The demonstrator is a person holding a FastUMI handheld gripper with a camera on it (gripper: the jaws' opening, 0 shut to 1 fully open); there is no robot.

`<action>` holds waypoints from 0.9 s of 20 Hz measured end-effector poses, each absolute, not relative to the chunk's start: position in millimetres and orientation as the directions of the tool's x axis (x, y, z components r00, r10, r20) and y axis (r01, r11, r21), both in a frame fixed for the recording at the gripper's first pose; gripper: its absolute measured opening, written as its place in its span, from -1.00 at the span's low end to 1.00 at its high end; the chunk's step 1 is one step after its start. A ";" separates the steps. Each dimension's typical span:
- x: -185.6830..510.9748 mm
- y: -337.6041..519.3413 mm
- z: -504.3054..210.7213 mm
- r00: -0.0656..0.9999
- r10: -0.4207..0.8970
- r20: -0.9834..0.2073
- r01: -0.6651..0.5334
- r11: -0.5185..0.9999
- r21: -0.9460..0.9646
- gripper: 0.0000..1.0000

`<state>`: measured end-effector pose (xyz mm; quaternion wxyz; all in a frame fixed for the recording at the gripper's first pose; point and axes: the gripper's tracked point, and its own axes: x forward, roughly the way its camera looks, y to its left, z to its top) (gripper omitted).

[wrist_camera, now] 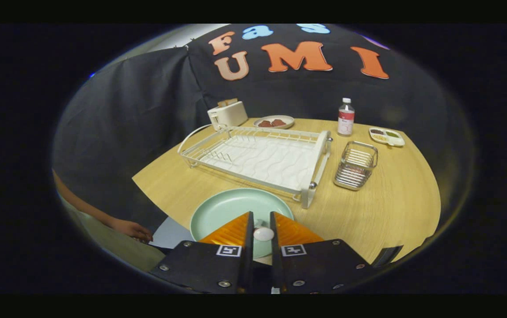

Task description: Take the plate from the dish rack, then take the spoon from the basket and place it into the plate.

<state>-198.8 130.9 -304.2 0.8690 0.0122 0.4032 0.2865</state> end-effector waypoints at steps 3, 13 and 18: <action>-202.6 130.9 -316.3 0.503 0.512 -0.696 -0.405 0.851 0.334 -0.63; -185.5 132.7 -327.9 0.515 0.466 -0.720 -0.346 0.881 0.323 -0.40; -161.4 128.8 -302.8 0.577 0.437 -0.690 -0.353 0.895 0.271 0.13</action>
